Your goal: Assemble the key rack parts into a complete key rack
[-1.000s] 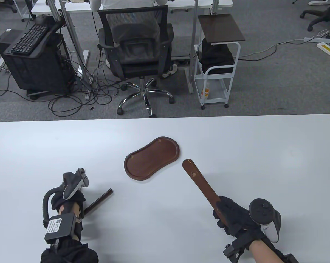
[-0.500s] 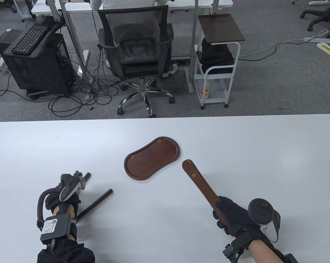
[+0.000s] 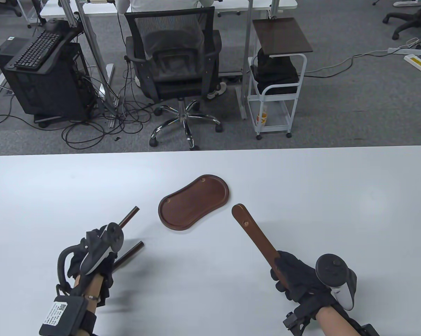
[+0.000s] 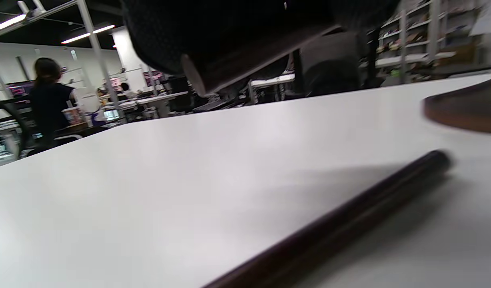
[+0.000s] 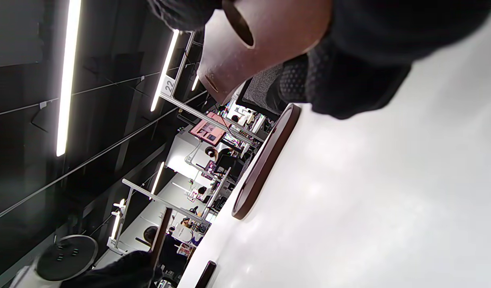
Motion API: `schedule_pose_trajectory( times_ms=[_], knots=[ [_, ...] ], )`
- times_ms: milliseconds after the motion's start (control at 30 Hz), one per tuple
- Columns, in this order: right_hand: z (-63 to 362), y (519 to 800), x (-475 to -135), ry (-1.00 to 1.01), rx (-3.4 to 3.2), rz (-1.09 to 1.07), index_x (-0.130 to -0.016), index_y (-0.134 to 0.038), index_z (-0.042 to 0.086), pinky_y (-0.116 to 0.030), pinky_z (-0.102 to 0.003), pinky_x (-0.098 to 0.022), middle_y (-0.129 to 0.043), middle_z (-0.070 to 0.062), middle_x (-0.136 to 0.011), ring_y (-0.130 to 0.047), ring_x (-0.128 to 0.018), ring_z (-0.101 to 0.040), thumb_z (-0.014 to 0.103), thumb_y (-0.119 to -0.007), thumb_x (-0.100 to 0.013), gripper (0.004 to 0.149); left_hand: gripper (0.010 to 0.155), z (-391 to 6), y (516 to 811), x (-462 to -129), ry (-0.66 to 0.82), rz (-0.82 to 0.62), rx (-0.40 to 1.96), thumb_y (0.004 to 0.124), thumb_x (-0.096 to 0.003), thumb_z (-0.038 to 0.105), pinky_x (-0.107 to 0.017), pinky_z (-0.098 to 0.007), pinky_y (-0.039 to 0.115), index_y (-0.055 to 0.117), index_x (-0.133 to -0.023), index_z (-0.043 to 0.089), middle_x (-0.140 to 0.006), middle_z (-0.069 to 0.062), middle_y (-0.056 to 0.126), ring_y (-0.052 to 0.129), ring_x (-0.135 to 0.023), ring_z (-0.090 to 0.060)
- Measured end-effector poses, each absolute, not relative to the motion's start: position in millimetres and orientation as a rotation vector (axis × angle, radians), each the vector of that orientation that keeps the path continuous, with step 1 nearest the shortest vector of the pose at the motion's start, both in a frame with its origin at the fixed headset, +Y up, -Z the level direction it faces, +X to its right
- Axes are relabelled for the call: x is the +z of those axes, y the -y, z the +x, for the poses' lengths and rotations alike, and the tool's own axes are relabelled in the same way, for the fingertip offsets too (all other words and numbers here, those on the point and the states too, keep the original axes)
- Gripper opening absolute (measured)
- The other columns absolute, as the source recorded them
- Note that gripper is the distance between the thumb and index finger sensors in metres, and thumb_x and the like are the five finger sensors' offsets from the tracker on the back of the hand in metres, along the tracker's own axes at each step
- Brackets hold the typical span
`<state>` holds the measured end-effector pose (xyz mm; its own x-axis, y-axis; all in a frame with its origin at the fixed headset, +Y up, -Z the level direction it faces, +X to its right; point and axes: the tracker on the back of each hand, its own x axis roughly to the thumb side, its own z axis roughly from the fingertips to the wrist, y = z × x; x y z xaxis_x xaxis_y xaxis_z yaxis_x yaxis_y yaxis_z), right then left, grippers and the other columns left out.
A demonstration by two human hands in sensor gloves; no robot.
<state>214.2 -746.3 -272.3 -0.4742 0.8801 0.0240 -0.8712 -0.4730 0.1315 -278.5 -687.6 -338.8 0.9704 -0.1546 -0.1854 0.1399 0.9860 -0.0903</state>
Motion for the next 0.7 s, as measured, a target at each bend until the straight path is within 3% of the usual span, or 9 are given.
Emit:
schedule_pose_trajectory(
  times_ms=[433, 700],
  knots=[
    [210.4, 742.8, -267.9, -0.113, 2.026, 0.142, -0.098, -0.069, 0.0, -0.088, -0.033, -0.01, -0.094, -0.023, -0.071, -0.099, -0.032, -0.039, 0.045, -0.062, -0.058, 0.061, 0.049, -167.8, 665.8, -300.6, 0.051, 0.015, -0.057, 0.067, -0.0565, 0.045, -0.064, -0.048, 0.08, 0.057, -0.102, 0.031, -0.099, 0.001, 0.088, 0.094, -0.087, -0.025],
    [210.0, 742.1, -266.6, -0.11, 2.004, 0.142, -0.099, -0.069, 0.0, -0.088, -0.033, -0.01, -0.094, -0.024, -0.071, -0.099, -0.032, -0.039, 0.045, -0.061, -0.058, 0.061, 0.049, -122.5, 655.8, -299.9, 0.127, 0.029, 0.075, 0.066, -0.0568, 0.046, -0.065, -0.048, 0.078, 0.056, -0.103, 0.032, -0.095, 0.005, 0.087, 0.093, -0.087, -0.024]
  ],
)
